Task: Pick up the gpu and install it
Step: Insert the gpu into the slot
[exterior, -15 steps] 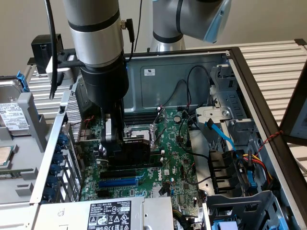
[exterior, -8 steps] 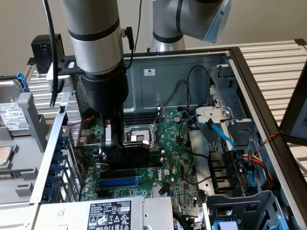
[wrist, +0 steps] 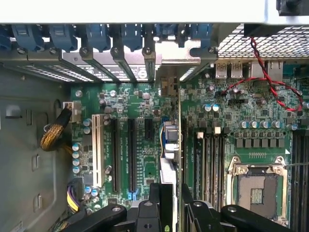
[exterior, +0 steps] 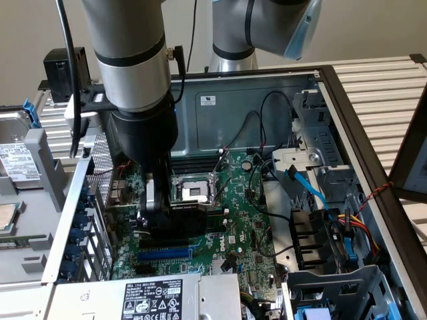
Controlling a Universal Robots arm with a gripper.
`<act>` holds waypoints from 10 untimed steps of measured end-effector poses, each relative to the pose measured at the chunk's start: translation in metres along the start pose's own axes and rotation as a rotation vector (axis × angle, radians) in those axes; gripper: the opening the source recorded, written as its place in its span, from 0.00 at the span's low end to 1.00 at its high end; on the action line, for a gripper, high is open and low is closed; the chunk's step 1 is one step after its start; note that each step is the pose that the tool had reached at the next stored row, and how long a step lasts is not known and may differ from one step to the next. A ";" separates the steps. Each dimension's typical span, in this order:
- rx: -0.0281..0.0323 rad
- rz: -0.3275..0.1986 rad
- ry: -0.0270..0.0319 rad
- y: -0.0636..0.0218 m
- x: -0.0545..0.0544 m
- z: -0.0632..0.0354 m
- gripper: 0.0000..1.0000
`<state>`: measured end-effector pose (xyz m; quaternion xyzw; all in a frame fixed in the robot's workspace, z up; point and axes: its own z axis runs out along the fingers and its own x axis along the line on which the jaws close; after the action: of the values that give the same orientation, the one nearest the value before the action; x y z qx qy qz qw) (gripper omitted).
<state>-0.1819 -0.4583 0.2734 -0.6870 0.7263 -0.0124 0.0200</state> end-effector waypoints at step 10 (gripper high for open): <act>-0.0003 -0.001 0.0001 0.0024 0.000 0.0025 0.27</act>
<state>-0.1843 -0.4583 0.2707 -0.6872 0.7261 -0.0123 0.0199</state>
